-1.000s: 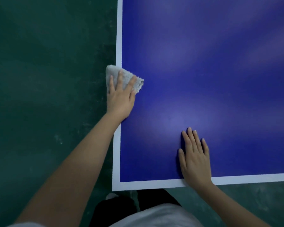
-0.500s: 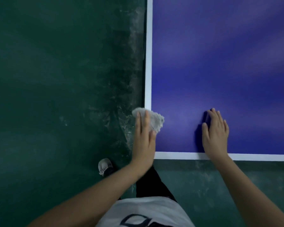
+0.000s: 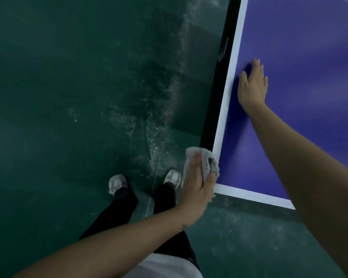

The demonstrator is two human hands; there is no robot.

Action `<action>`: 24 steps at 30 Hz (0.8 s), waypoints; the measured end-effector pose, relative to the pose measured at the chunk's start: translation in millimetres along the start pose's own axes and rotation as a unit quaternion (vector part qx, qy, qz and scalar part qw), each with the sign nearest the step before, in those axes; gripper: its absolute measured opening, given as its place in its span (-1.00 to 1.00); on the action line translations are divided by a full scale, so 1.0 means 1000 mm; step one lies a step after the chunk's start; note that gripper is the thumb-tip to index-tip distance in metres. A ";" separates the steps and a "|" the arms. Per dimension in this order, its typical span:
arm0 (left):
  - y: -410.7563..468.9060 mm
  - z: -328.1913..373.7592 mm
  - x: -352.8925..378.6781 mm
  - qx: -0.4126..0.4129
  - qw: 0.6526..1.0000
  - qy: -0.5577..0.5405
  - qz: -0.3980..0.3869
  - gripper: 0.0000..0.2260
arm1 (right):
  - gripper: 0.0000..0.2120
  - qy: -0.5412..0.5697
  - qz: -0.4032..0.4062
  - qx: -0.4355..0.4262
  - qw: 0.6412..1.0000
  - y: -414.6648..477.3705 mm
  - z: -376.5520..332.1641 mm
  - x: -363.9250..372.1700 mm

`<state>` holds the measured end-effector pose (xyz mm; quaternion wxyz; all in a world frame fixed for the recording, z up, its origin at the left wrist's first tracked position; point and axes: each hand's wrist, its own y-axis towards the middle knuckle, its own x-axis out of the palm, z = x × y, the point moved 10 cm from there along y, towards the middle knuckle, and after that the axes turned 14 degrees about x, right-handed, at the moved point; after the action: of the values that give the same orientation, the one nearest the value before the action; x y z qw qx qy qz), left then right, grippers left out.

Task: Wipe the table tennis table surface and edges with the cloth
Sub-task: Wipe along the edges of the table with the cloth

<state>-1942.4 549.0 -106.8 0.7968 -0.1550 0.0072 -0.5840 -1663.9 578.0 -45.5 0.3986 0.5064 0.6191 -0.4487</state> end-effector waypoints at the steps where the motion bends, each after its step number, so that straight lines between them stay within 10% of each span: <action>1: 0.008 0.000 0.000 0.000 1.000 -0.006 0.004 -0.47 | -0.51 -0.016 0.003 0.004 1.000 0.003 0.000 0.004; 24: 0.339 0.086 -0.039 0.052 0.997 0.028 0.048 -0.47 | -0.44 -0.046 0.051 0.005 0.998 0.002 -0.001 0.006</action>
<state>-1623.1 697.5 -118.0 0.8303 -0.0965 0.0063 -0.5489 -1662.7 580.3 -51.0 0.4464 0.5183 0.5711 -0.4539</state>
